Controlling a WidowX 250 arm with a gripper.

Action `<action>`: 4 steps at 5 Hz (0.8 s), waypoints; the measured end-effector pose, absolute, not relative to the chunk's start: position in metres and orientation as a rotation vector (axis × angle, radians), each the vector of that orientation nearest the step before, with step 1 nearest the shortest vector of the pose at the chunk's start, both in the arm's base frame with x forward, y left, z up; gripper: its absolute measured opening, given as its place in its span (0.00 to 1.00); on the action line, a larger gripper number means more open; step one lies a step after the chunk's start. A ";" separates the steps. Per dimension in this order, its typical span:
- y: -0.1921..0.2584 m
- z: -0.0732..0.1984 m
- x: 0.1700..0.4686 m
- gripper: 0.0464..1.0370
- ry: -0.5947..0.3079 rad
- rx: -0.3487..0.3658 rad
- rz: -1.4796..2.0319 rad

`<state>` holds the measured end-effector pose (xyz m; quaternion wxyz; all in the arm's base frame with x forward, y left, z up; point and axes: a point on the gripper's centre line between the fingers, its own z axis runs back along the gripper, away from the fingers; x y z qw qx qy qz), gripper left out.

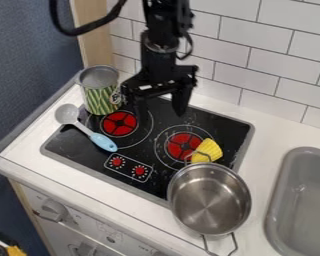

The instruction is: Move the silver pot on the upper left side of the stove

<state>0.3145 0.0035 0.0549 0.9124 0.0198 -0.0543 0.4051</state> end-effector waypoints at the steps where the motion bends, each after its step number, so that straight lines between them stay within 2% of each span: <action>1: -0.008 0.049 0.284 0.96 -0.109 0.043 0.674; 2: -0.022 0.042 0.258 0.96 -0.086 0.066 0.515; 4: -0.044 0.019 0.242 0.96 -0.055 0.063 0.355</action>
